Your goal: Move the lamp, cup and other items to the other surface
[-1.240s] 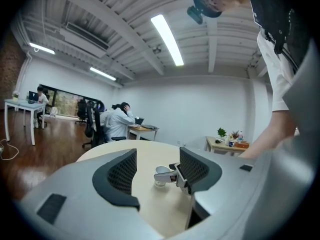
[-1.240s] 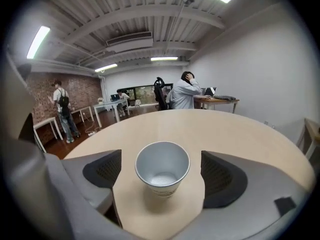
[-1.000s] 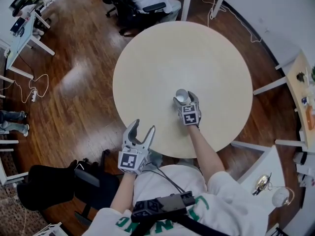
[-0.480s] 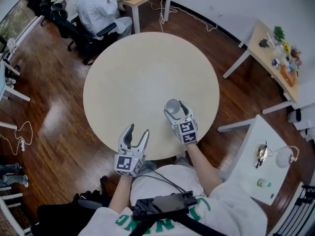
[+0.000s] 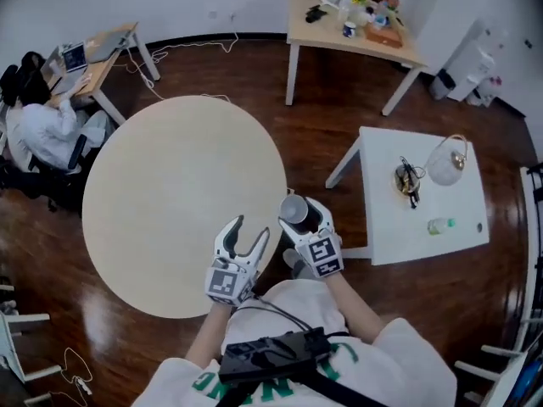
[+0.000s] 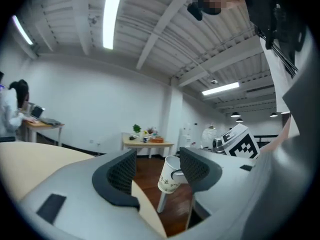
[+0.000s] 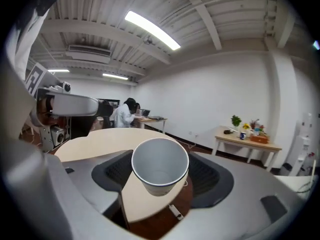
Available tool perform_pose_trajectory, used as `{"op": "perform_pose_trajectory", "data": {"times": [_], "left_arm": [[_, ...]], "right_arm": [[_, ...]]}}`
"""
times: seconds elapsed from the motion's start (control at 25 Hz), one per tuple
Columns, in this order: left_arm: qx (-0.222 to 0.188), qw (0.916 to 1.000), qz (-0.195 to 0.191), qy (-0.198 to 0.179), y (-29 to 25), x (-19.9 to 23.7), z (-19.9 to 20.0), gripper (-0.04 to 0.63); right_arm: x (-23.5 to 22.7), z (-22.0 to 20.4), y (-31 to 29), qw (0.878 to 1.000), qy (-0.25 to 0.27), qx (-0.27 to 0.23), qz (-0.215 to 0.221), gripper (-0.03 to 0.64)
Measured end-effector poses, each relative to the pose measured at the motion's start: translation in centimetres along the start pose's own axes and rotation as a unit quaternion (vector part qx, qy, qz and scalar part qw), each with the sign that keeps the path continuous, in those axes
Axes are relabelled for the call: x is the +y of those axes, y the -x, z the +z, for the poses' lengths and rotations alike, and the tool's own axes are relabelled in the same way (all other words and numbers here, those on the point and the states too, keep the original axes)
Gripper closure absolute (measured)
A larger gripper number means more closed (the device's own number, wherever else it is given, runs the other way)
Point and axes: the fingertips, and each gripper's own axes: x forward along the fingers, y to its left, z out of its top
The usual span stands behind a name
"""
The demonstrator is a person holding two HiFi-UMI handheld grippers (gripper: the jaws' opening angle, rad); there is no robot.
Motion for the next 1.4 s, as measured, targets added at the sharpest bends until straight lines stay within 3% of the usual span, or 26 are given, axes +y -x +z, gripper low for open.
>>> {"op": "perform_pose_trajectory", "data": {"times": [0.08, 0.24, 0.32, 0.44, 0.6, 0.84, 1.0, 1.12, 1.24, 1.4], "left_arm": [[0.01, 0.9973, -0.073, -0.002, -3.9, -4.8, 0.1, 0.331], [0.012, 0.9823, -0.185, -0.027, -10.1, -12.8, -2.6, 0.331], [0.011, 0.9728, -0.228, -0.04, -12.6, -16.1, -3.7, 0.331], [0.035, 0.9558, -0.291, -0.023, -16.3, -21.5, -4.0, 0.331], [0.059, 0.9329, -0.355, -0.019, -20.2, -27.5, -5.2, 0.331], [0.088, 0.9085, -0.408, -0.022, -23.4, -33.2, -8.3, 0.331], [0.114, 0.899, -0.423, -0.017, -24.4, -35.1, -10.2, 0.331], [0.125, 0.898, -0.421, -0.015, -25.3, -35.5, -11.6, 0.331], [0.106, 0.9016, -0.418, -0.033, -26.3, -34.3, -13.6, 0.331], [0.11, 0.9106, -0.398, -0.012, -26.6, -33.6, -11.9, 0.331]], "right_arm": [[-3.9, -2.2, 3.6, 0.998, -0.023, -0.001, -0.055, 0.241], [-11.7, -6.4, 10.9, 0.984, -0.081, -0.004, -0.161, 0.241], [-15.1, -8.8, 14.4, 0.972, -0.108, 0.001, -0.21, 0.241], [-20.0, -13.1, 18.3, 0.952, -0.14, 0.015, -0.273, 0.239], [-25.4, -18.2, 21.8, 0.93, -0.163, 0.044, -0.328, 0.239], [-30.8, -24.2, 23.8, 0.911, -0.189, 0.065, -0.36, 0.239], [-33.1, -27.3, 23.7, 0.902, -0.199, 0.078, -0.375, 0.239], [-34.3, -28.9, 23.4, 0.893, -0.208, 0.083, -0.39, 0.236], [-34.9, -29.9, 23.3, 0.888, -0.205, 0.096, -0.4, 0.213], [-34.0, -28.9, 24.0, 0.889, -0.215, 0.073, -0.399, 0.196]]}}
